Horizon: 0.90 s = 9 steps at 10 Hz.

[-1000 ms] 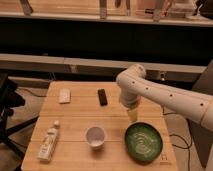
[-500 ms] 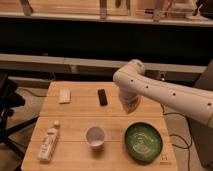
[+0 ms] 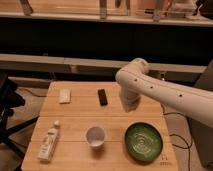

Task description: Move the arm in a circular motion

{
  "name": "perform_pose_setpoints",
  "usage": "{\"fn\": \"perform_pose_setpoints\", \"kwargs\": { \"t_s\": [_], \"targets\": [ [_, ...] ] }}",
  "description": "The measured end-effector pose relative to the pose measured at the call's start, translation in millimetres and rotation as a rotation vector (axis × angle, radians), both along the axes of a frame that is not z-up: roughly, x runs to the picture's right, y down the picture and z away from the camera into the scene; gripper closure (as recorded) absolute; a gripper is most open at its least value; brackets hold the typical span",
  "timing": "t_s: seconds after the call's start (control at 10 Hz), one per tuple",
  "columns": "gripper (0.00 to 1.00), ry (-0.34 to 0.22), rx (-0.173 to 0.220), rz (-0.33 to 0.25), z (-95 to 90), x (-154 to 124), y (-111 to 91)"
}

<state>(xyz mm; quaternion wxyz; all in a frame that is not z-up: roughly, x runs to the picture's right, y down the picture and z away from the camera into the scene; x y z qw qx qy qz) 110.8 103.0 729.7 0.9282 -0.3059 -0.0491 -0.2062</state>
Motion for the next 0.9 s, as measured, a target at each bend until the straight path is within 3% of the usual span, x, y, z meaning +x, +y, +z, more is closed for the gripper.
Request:
{"fn": "perform_pose_setpoints", "kwargs": {
  "t_s": [0.3,0.9],
  "targets": [
    [1.0,-0.018,0.021,-0.004,-3.6,-9,-11],
    [1.0,-0.032,0.035,-0.014,11.7,-41,-27]
  ]
}}
